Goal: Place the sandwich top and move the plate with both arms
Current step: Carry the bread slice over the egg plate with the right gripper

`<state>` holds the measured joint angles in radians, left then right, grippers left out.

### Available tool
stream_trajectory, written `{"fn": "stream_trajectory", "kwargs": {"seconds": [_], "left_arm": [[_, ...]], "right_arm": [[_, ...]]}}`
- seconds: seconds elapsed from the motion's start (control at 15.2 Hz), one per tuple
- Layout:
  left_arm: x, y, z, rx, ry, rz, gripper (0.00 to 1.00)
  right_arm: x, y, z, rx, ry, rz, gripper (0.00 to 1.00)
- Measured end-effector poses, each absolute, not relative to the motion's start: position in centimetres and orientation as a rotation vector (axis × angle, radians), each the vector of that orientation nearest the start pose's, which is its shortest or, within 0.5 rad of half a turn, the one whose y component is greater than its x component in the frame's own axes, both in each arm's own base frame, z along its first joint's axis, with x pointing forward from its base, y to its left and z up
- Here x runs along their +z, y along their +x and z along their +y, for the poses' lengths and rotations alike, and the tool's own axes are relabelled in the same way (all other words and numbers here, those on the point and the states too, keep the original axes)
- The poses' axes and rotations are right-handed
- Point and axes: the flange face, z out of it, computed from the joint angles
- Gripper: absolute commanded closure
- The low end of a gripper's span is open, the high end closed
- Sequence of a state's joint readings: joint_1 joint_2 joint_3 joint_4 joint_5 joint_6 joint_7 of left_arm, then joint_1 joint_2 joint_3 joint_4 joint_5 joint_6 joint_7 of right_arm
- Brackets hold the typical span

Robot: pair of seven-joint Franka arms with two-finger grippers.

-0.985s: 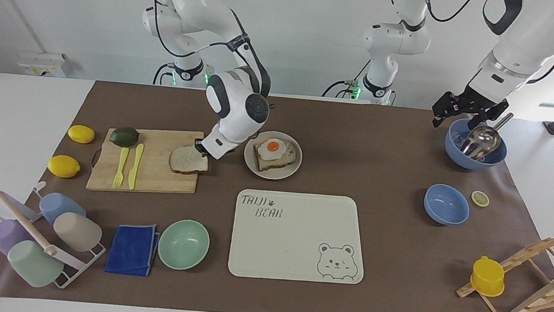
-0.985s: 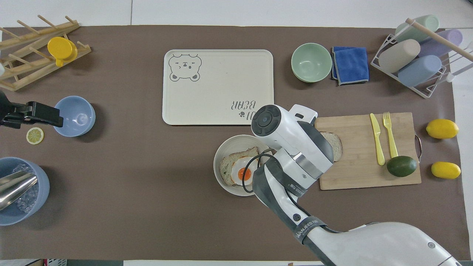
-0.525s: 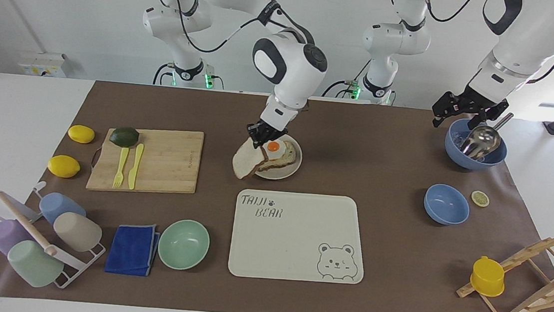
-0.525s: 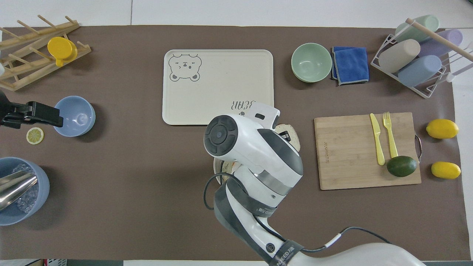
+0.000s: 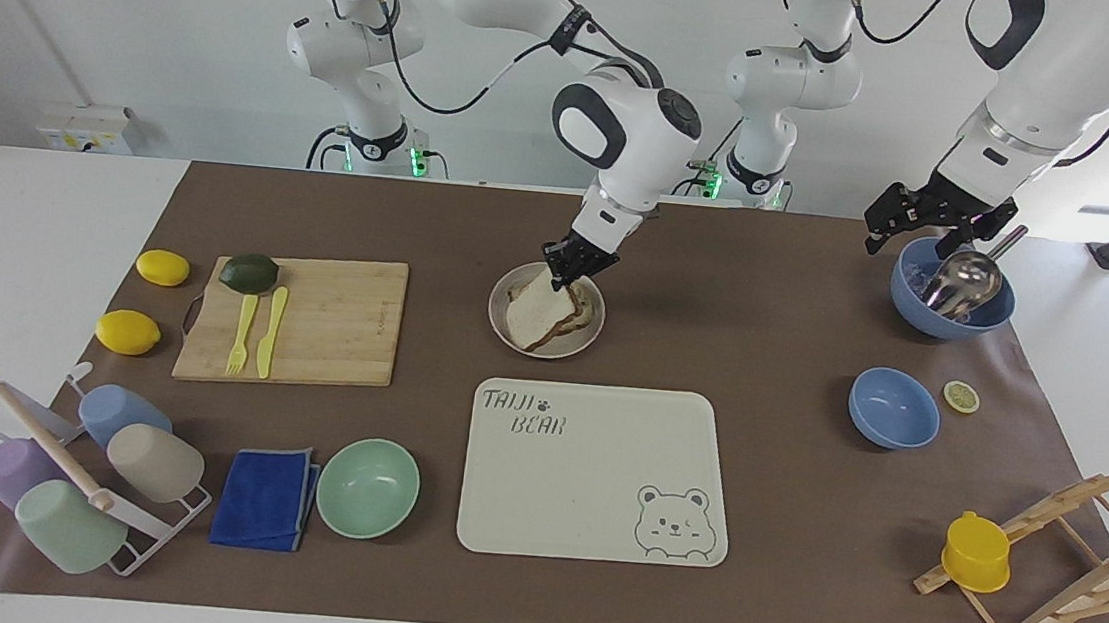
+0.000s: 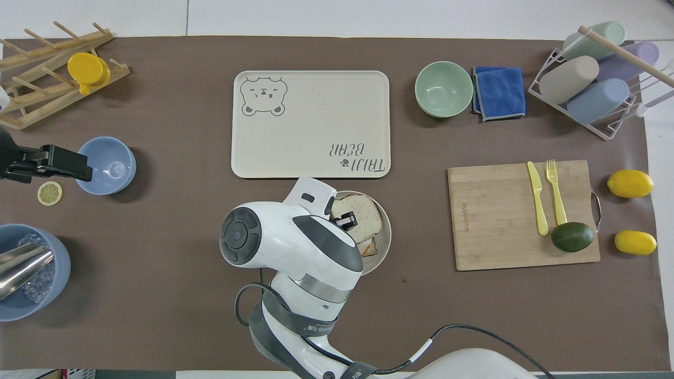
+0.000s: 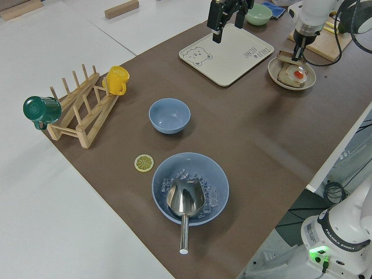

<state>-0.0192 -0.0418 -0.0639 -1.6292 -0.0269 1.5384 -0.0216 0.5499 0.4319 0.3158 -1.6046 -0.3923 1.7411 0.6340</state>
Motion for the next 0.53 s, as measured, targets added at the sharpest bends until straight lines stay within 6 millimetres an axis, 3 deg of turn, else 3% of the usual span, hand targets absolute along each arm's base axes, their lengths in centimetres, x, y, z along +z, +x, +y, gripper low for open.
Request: {"fn": "stream_trajectory", "kwargs": {"seconds": [0.07,0.13,0.26,0.53], "left_arm": [[61.71,53.51,-4.82,0.079,-3.161,0.097,0.00],[61.71,53.51,-4.82,0.079,-3.161,0.097,0.00],[61.71,53.51,-4.82,0.079,-3.161,0.097,0.00],[61.71,53.52,-4.65,0.079,-3.161,0.092,0.00]], "right_arm": [[37.21,45.92,45.19,0.059,-3.441,-0.591,0.52],[37.14,45.79,45.35,0.079,-3.421,-0.576,0.41],[37.11,45.51,45.76,0.116,-3.381,-0.540,0.04],[38.01,45.65,46.01,0.104,-3.353,-0.469,0.00]]}}
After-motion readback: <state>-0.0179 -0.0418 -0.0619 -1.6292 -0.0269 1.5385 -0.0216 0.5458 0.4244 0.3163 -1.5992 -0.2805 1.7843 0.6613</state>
